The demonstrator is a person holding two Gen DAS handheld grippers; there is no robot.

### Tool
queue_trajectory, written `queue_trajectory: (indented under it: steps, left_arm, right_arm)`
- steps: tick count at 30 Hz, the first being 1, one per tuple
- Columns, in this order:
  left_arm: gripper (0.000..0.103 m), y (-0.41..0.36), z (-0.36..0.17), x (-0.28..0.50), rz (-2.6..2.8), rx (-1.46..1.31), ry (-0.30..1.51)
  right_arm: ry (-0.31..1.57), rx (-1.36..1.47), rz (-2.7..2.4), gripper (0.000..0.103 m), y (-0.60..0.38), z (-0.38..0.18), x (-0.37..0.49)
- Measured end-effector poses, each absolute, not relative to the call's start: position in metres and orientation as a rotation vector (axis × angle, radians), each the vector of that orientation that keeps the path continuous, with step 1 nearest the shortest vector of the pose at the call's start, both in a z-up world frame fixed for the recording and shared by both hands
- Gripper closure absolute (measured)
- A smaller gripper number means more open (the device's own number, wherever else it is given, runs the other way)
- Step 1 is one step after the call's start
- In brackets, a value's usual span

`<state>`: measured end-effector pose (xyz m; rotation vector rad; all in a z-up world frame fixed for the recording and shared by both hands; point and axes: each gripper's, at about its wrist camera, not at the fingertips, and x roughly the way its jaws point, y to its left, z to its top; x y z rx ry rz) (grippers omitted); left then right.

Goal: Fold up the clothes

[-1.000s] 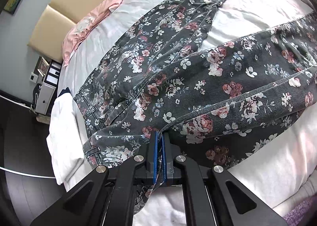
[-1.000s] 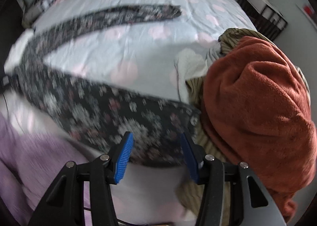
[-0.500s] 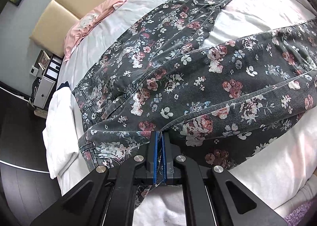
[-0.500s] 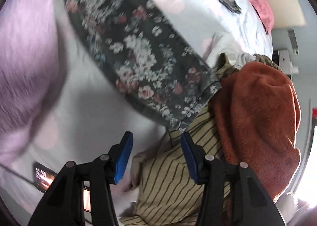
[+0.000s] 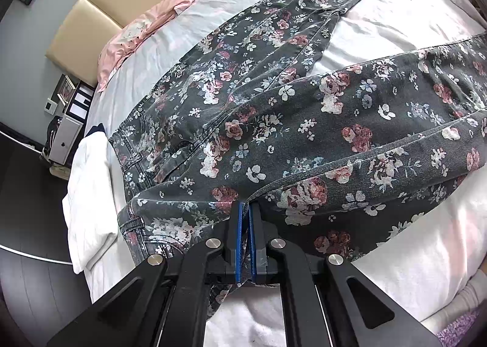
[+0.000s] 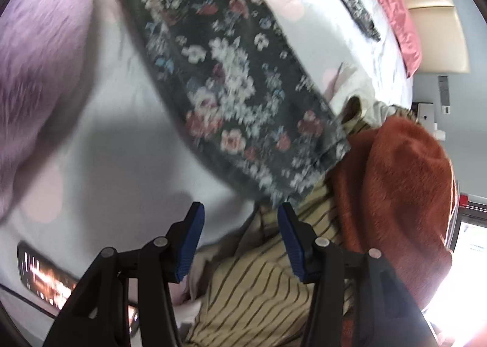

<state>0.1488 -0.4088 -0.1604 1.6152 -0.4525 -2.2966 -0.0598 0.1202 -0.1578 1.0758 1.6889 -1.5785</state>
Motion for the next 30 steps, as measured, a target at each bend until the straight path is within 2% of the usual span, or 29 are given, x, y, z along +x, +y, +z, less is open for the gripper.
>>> queue_trajectory:
  steps: [7,8,9,11,14,20,25,30]
  left_arm:
    - [0.099,-0.408,-0.163,0.147,-2.288,1.630,-0.457]
    - [0.098,-0.408,-0.163,0.148,-2.288,1.631,-0.458]
    - [0.098,-0.408,-0.164,0.148,-2.287,1.632,-0.460]
    - [0.098,-0.408,-0.164,0.148,-2.285,1.633,-0.461]
    - [0.098,-0.409,-0.161,0.149,-2.290,1.621,-0.454]
    - [0.099,-0.416,-0.152,0.151,-2.303,1.560,-0.407]
    - [0.098,-0.413,-0.160,0.149,-2.292,1.635,-0.421]
    - [0.098,-0.413,-0.168,0.147,-2.285,1.706,-0.424]
  right_arm:
    - [1.720,1.001,-1.610,0.057,0.096,-0.166,-0.063]
    - [1.722,1.000,-1.612,0.065,0.093,-0.168,-0.063]
    - [1.719,1.010,-1.611,0.082,0.092,-0.170,-0.062]
    - [1.699,1.033,-1.620,0.091,0.086,-0.173,-0.063]
    - [1.672,1.033,-1.643,0.096,0.083,-0.164,-0.069]
    - [1.555,1.023,-1.858,0.097,0.077,-0.134,-0.093]
    - [1.522,1.057,-2.061,0.100,0.066,-0.117,-0.127]
    - [1.409,1.120,-2.092,0.101,0.067,-0.097,-0.144]
